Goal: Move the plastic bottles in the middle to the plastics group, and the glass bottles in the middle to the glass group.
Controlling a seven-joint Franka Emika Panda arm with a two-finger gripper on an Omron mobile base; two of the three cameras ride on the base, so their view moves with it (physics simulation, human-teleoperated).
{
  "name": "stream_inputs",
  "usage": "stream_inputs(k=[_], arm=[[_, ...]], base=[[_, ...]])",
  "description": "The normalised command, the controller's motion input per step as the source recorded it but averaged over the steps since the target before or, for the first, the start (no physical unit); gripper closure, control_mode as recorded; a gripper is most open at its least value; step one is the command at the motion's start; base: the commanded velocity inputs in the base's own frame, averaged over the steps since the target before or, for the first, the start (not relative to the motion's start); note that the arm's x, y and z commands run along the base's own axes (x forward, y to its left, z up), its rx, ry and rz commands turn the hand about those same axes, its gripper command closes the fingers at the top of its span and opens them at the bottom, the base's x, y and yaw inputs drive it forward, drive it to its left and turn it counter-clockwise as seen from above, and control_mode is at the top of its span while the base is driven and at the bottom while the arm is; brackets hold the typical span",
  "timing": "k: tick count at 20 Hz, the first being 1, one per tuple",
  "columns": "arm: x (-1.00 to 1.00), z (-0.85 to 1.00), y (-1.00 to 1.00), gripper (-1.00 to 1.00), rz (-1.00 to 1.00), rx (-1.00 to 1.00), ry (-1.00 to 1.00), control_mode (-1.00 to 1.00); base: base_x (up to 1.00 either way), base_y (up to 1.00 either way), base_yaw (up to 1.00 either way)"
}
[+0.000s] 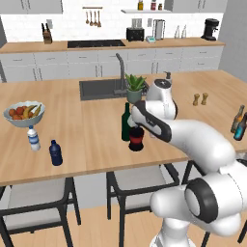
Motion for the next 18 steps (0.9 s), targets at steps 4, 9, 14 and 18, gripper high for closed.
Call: stream_inputs(k=[4, 9, 14, 18], arm=[[0.14, -0.12, 0.0, -1.0, 0.0, 0.0, 0.05, -1.0], [0.07, -0.08, -0.01, -1.0, 0.0, 0.0, 0.04, -1.0], [0.02, -0.16, -0.06, -1.0, -0.01, 0.0, 0.01, -1.0], [0.04, -0.15, -0.08, -1.0, -0.05, 0.0, 0.02, -1.0]], base=[[0.0, 0.0, 0.0], [0.0, 0.0, 0.0], [0.0, 0.0, 0.0], [0.0, 0.0, 0.0]])
